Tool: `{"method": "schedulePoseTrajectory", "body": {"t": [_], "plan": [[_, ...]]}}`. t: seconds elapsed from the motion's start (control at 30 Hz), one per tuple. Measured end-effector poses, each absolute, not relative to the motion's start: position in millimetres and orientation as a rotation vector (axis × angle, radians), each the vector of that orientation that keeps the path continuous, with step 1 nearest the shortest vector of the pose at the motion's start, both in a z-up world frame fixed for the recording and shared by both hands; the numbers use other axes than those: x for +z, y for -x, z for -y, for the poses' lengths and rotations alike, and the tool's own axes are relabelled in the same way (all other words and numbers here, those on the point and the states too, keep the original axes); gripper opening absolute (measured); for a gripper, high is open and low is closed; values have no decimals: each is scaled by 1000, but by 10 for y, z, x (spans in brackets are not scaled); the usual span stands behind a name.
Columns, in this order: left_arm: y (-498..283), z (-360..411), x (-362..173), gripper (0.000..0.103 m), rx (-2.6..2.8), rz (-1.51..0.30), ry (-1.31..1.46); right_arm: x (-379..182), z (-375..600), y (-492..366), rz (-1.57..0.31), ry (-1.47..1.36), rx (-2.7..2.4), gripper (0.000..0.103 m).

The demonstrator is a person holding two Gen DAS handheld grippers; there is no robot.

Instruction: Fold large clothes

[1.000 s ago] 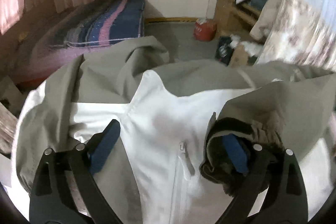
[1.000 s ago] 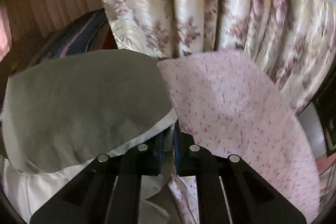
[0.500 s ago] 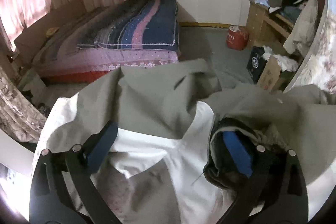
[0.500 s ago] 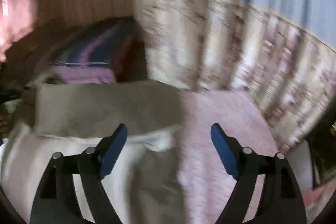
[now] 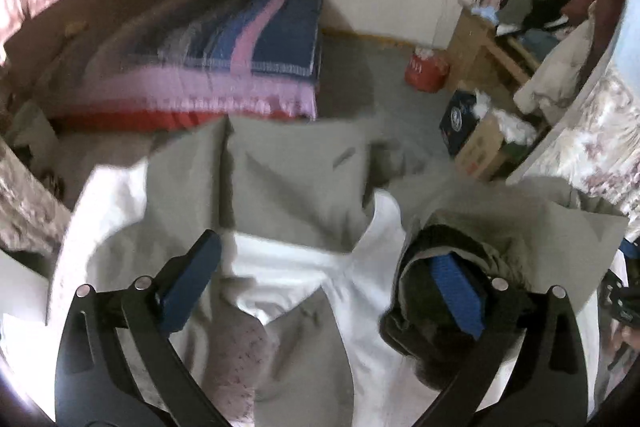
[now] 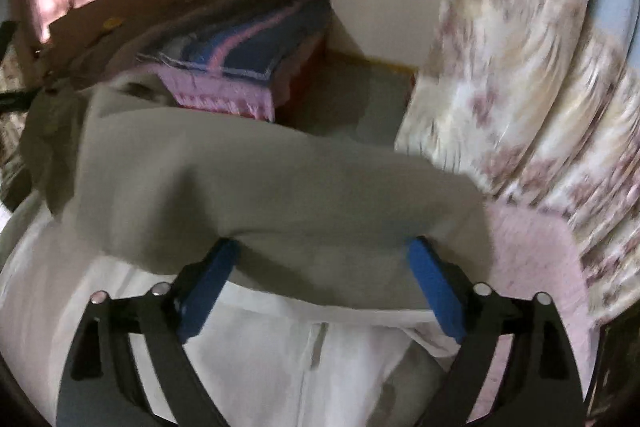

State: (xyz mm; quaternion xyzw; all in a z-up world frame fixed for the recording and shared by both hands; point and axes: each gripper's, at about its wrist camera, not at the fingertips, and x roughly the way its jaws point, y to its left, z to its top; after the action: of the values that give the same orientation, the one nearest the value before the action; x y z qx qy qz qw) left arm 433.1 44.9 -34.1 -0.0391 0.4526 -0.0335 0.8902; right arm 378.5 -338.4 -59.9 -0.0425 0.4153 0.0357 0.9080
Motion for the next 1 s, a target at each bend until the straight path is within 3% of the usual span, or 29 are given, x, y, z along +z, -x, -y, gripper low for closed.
{"method": "schedulePoseTrajectory", "body": {"t": [0.2, 0.33, 0.53, 0.7, 0.8, 1.0], "plan": [[-4113, -608, -461, 100, 21, -863, 38, -897, 3569, -3852, -905, 62, 43, 91], [-3833, -697, -286, 100, 134, -725, 39, -712, 3614, -3777, -849, -3, 59, 90], [-3594, 200, 27, 100, -2, -582, 33, -225, 3733, -3713, -648, -155, 30, 91], [-3699, 1203, -223, 100, -190, -659, 18, -479, 3640, -3998, -761, -144, 68, 91], [-3995, 1617, -599, 100, -128, -739, -77, -746, 3604, -4172, -823, -110, 47, 96], [-4502, 1317, -1040, 93, 80, -857, -136, -1021, 3688, -4276, -885, -68, 7, 99]]}}
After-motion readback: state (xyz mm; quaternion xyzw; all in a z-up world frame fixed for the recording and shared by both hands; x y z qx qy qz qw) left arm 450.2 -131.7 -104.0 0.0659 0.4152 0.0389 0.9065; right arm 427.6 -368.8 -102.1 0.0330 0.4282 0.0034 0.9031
